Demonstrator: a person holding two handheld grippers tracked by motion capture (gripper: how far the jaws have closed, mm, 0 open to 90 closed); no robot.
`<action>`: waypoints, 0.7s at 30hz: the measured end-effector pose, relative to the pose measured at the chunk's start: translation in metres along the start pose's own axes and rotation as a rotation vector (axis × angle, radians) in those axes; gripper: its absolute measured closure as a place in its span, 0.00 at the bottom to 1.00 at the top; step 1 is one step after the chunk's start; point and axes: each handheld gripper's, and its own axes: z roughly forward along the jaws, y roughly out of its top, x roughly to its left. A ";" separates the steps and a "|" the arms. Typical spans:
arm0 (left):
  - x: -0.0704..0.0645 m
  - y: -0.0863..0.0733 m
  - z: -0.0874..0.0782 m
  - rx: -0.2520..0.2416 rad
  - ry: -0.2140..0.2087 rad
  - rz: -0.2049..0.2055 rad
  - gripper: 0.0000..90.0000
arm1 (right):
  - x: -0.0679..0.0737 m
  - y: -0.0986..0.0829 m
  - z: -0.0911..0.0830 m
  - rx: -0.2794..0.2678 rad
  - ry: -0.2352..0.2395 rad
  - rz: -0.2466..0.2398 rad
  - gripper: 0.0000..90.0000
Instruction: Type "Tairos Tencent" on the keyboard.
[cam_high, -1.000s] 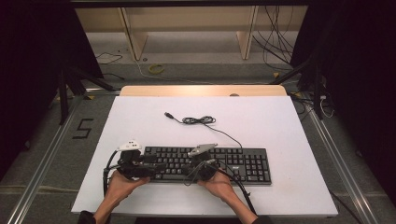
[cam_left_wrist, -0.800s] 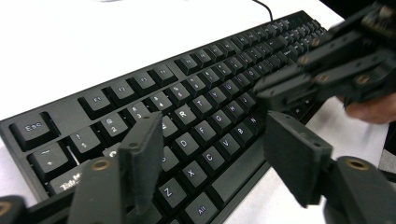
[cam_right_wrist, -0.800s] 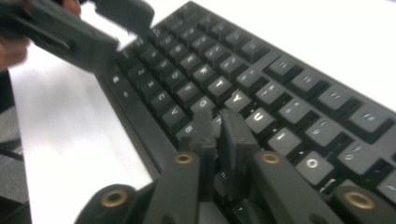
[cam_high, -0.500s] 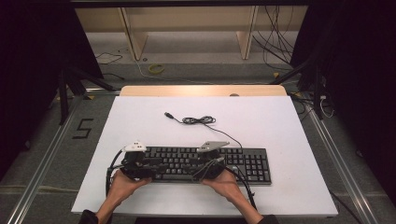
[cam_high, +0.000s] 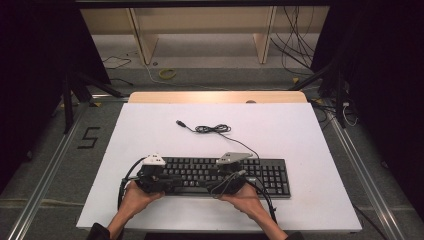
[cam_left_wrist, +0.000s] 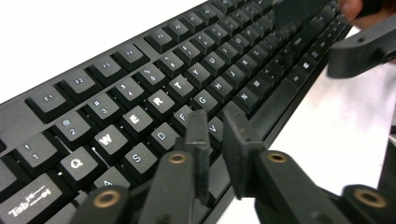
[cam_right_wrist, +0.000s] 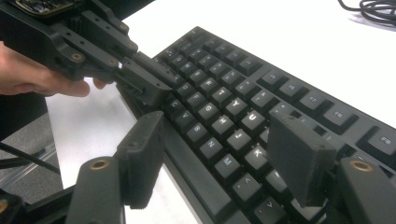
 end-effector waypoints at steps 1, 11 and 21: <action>-0.001 0.000 0.001 0.000 0.003 0.001 0.93 | -0.001 -0.001 -0.001 -0.001 -0.002 0.001 0.41; -0.002 0.001 0.005 0.024 0.010 0.020 0.99 | -0.002 -0.005 -0.008 -0.011 -0.003 0.006 0.38; -0.001 0.002 0.006 0.034 0.012 0.017 0.99 | -0.001 -0.008 -0.015 -0.025 -0.002 0.007 0.36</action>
